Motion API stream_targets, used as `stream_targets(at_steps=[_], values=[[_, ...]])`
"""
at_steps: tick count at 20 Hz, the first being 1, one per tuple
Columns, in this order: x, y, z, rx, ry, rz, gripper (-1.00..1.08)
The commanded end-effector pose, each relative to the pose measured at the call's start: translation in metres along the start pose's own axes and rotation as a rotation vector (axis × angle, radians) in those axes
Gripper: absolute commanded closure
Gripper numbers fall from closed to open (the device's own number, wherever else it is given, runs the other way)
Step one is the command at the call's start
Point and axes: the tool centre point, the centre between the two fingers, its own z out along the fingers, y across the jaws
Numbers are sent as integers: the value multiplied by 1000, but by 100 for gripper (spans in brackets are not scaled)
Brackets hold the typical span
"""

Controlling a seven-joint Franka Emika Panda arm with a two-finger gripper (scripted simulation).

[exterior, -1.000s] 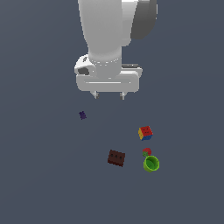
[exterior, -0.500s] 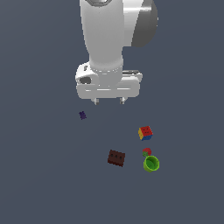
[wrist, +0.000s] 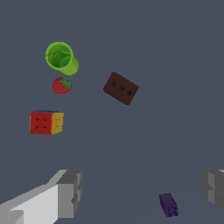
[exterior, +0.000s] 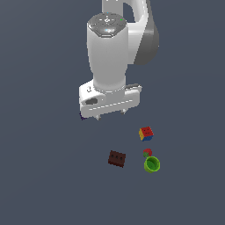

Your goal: Pick up a designated object from a clutter of objects.

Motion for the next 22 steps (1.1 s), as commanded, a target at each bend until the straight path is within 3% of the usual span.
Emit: stream_targets(at_steps=[1,22], values=[[9,2,11,-6,0,-73,-92],[76,6,112,-33,5,-681,-92]])
